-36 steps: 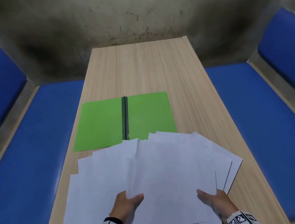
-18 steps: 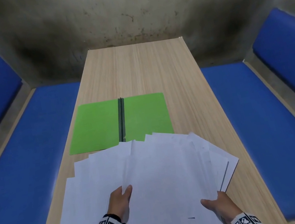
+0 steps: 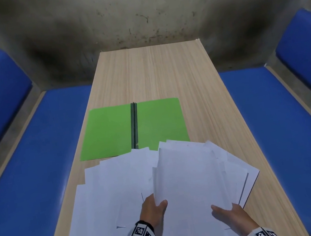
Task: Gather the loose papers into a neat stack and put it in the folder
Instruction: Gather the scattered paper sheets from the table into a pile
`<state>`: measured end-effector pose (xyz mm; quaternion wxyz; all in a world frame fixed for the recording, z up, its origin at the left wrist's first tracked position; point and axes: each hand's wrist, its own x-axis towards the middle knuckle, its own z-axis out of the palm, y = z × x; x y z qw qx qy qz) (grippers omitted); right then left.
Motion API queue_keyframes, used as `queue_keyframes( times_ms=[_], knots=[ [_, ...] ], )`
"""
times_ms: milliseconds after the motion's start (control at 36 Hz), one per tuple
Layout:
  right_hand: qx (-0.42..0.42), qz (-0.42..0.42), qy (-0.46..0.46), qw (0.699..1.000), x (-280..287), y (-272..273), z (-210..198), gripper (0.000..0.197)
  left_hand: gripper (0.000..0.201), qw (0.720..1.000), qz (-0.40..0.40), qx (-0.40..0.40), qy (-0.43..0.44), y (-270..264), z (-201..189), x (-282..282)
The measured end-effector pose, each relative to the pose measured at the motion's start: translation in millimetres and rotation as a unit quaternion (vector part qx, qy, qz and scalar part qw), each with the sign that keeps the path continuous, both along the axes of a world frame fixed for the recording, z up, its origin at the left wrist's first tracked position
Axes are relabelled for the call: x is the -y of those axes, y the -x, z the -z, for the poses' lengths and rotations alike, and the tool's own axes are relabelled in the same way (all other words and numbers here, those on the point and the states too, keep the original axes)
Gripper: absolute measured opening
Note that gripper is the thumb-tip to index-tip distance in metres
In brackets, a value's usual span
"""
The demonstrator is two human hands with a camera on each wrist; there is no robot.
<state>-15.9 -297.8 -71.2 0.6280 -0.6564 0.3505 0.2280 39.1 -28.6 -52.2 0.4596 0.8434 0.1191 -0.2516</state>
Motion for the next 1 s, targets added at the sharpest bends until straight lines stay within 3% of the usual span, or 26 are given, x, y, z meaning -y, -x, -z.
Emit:
queue_keyframes(
  times_ms=[83, 139, 194, 278, 361, 417, 472, 528, 583, 611, 833, 889, 1000],
  knots=[
    [0.003, -0.007, 0.009, 1.0, -2, 1, 4, 0.05, 0.028, 1.0, 0.015, -0.011, -0.005, 3, 3, 4],
    [0.012, 0.011, 0.012, 1.0, -1, 1, 7, 0.043, 0.02, 1.0, -0.002, 0.002, -0.011, 5, 5, 3],
    [0.018, 0.014, 0.024, 0.999, 0, 0, 9, 0.029, 0.021, 0.994, -0.072, 0.052, -0.058, 5, 9, -5],
    [0.02, 0.015, 0.029, 0.999, 2, 3, 12, 0.016, 0.023, 0.958, -0.173, 0.123, -0.19, -1, 12, -27],
    [0.015, 0.024, 0.023, 0.999, 2, 3, 16, 0.017, 0.061, 0.944, -0.197, 0.046, -0.262, -9, 11, -54],
    [0.01, 0.027, 0.018, 0.999, 2, 2, 16, 0.015, 0.072, 0.952, -0.198, 0.013, -0.234, -13, 11, -68],
    [0.007, 0.032, 0.009, 0.999, 2, 1, 19, 0.018, 0.068, 0.968, -0.194, 0.008, -0.157, -16, 9, -75],
    [0.004, 0.03, 0.006, 1.0, 3, 0, 20, 0.02, 0.047, 0.979, -0.182, 0.011, -0.088, -16, 7, -76],
    [-0.004, 0.026, 0.008, 1.0, 4, 0, 22, 0.025, 0.02, 0.985, -0.162, 0.012, -0.063, -15, 6, -77],
    [-0.007, 0.022, 0.007, 1.0, 5, 0, 23, 0.028, 0.017, 0.986, -0.156, 0.015, -0.063, -14, 9, -79],
    [-0.015, 0.031, 0.001, 0.999, 5, -1, 20, 0.02, 0.032, 0.958, -0.237, 0.043, -0.155, -1, 30, -99],
    [-0.015, 0.031, -0.005, 0.999, 5, -1, 20, 0.02, 0.027, 0.948, -0.254, 0.029, -0.19, 1, 32, -107],
    [-0.019, 0.035, -0.004, 0.999, 7, -2, 22, 0.026, 0.028, 0.935, -0.23, 0.003, -0.27, 3, 21, -115]
  ],
)
